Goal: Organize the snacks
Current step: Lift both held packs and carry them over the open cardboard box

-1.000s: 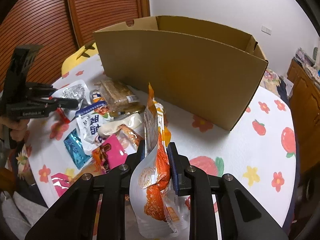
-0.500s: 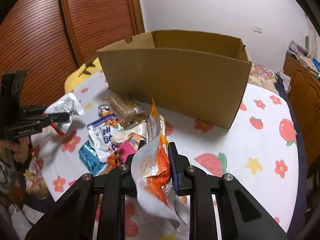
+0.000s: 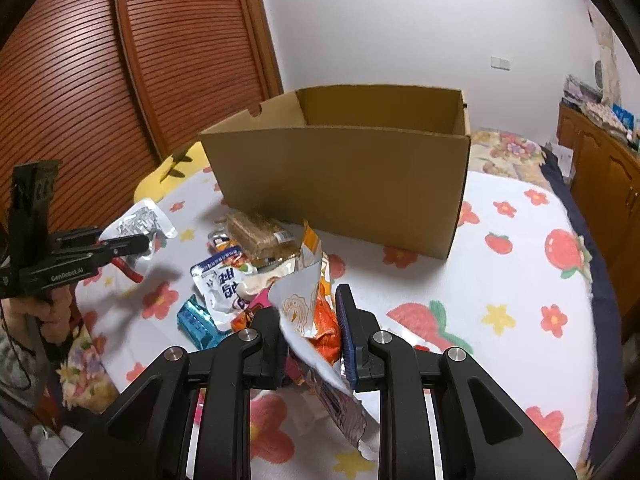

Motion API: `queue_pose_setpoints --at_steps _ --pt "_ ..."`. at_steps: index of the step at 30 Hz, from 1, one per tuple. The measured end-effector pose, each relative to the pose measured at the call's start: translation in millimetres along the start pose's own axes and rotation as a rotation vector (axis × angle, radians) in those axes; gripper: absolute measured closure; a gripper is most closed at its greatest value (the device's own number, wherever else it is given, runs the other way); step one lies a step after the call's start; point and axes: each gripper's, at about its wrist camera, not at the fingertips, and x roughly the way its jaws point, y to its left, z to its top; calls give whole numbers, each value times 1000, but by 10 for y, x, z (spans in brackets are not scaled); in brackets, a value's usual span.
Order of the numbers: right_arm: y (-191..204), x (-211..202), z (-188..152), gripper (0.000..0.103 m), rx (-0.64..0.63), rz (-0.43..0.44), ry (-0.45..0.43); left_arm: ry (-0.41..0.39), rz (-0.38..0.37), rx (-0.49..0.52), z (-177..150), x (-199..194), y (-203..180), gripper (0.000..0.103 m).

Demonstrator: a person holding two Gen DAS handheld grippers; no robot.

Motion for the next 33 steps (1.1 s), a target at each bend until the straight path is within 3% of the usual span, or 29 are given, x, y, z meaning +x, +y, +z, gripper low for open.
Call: queue_pose_setpoints --at_steps 18,33 --pt "156 -371 262 83 -58 -19 -105 -82 3 18 239 -175 -82 84" --pt "94 -433 923 83 -110 -41 -233 -193 -3 90 1059 -53 -143 84"
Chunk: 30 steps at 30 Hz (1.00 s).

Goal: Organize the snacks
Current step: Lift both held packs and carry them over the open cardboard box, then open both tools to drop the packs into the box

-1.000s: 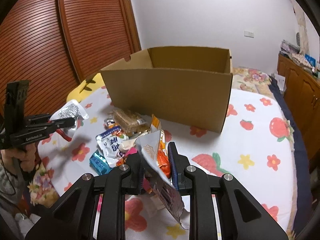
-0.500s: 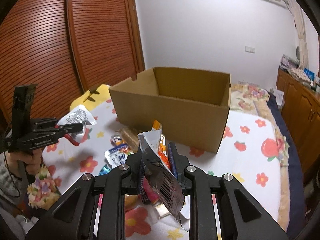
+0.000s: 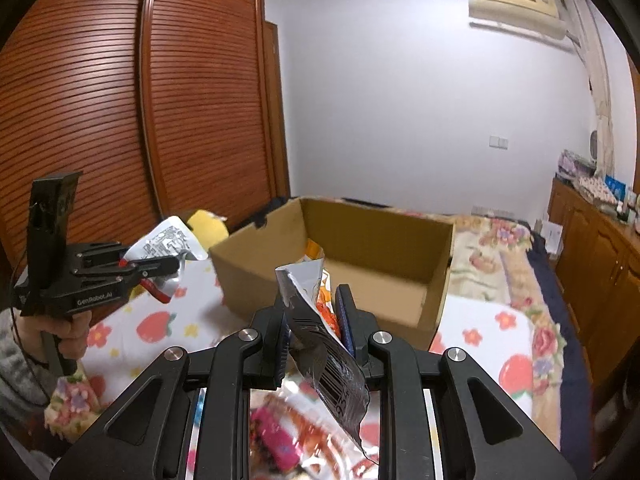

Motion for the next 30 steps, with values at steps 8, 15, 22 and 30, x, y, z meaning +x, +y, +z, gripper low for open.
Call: queue_pose_setpoints --at_steps 8,15,22,30 --pt "-195 469 147 83 2 -12 18 18 -16 4 294 527 103 84" --pt "-381 939 158 83 16 -3 64 44 -27 -4 406 932 185 84" --pt "-460 1236 113 83 22 10 120 73 -45 8 418 1204 152 84" --pt "-502 1419 69 83 36 3 181 101 -54 19 416 1380 133 83"
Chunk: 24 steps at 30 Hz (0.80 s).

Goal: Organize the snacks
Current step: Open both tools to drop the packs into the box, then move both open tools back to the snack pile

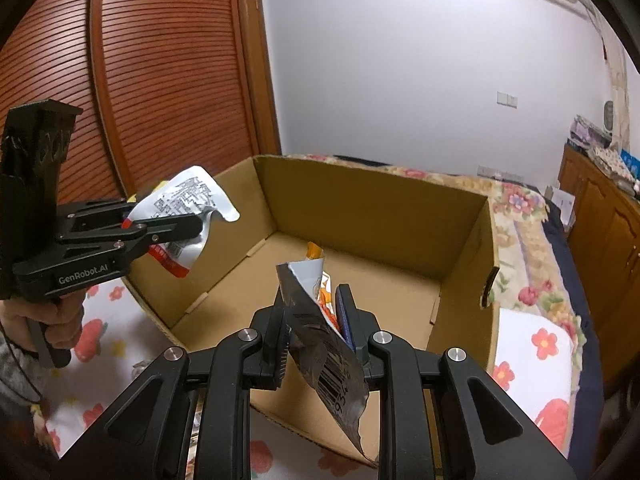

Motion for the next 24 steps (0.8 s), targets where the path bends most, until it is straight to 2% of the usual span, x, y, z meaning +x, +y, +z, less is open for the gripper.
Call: queue_pose_setpoints --at_steps 3,5,7,14,16,19,24 --pt "8 40 9 83 0 -1 17 5 -2 3 -12 24 15 80" --pt "4 65 17 83 4 -9 29 3 -4 -4 -19 13 39 72" --pt "10 39 24 80 9 -9 26 -7 -12 -8 -22 -20 46 57" --pt "53 -88 52 78 32 -23 8 -26 4 13 -68 -180 41 51" --pt "82 -173 69 74 35 -28 -8 -37 2 6 -105 -267 50 37" --pt "142 -297 93 74 36 -36 -32 -52 1 7 -149 -371 33 26" --pt "214 -514 102 74 41 -42 -55 -54 -2 12 -245 -545 12 26"
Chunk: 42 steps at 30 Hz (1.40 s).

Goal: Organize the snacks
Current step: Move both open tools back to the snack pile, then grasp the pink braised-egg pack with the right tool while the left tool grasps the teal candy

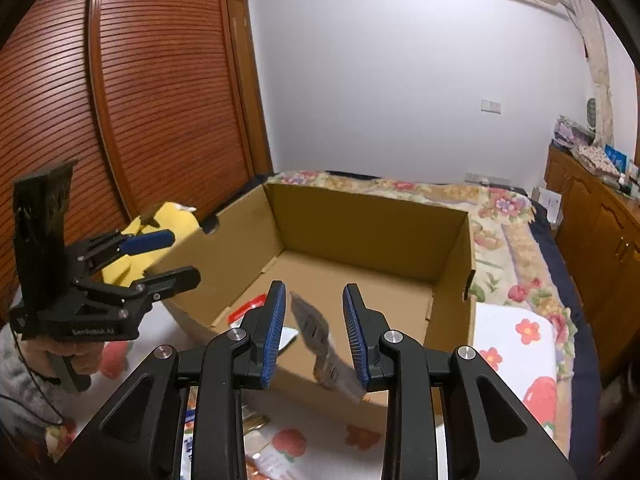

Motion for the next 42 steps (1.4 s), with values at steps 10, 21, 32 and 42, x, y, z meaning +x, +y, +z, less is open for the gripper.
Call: queue_pose_setpoints --at_steps 10,21,32,42 --pt "78 -434 -129 74 26 -45 -23 22 -10 2 -288 -231 -126 23" --pt "169 -724 -488 69 38 -55 -6 59 0 -19 -671 -476 -263 22" --pt "153 -665 -1127 67 71 -51 99 145 8 -16 -1164 -556 -370 22" --pt "397 -592 -1504 63 123 14 155 191 -14 -55 -1392 -512 -418 22"
